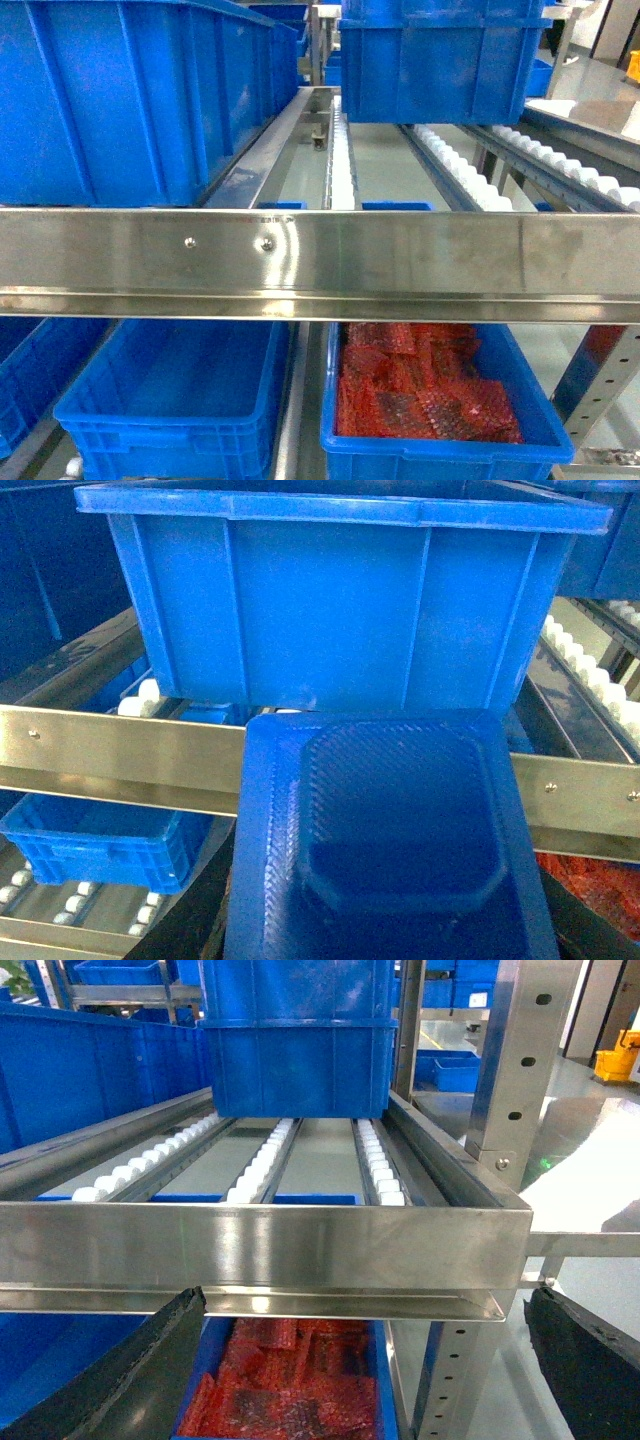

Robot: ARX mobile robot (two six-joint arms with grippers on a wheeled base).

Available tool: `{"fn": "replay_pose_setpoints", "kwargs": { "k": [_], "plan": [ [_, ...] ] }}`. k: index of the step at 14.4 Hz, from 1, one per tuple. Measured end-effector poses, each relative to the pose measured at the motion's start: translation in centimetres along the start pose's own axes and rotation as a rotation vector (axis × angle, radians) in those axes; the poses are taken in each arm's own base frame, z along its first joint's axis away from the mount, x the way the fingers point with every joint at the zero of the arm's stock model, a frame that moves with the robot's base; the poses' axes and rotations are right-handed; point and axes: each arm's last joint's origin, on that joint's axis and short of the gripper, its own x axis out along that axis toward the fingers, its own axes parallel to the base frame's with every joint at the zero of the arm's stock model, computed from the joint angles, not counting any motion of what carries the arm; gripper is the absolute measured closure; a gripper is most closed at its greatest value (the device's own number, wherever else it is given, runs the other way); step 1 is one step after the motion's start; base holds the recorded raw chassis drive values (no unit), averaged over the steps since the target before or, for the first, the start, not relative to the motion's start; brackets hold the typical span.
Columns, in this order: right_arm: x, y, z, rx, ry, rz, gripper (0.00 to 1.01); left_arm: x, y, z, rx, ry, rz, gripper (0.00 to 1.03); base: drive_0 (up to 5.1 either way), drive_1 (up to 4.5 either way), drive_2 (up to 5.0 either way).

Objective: Pick blue part to blue bin on bottom shelf

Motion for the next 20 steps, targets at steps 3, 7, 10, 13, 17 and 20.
{"fn": "replay_pose_setpoints", "kwargs": {
  "k": [3,7,10,13,17,20],
  "plan": [
    [0.0,0.0,0.0,0.0,0.0,0.0,0.03,0.0,0.0,0.0,0.0,0.0,0.0,0.6,0.0,0.0,0.0],
    [0.0,0.0,0.0,0.0,0.0,0.0,0.03,0.0,0.0,0.0,0.0,0.0,0.0,0.6,0.0,0.0,0.0],
    [0.0,0.0,0.0,0.0,0.0,0.0,0.03,0.0,0.0,0.0,0.0,0.0,0.0,0.6,0.0,0.0,0.0],
    [0.0,0.0,0.0,0.0,0.0,0.0,0.03,0.0,0.0,0.0,0.0,0.0,0.0,0.6,0.0,0.0,0.0],
    [0.0,0.0,0.0,0.0,0.0,0.0,0.03,0.0,0.0,0.01,0.0,-0.001,0.0,0.6,0.0,0.0,0.0],
    [0.0,0.0,0.02,0.0,-0.002,0.0,0.03,0.0,0.0,0.03,0.0,-0.003,0.0,0.6,0.0,0.0,0.0]
  ]
}}
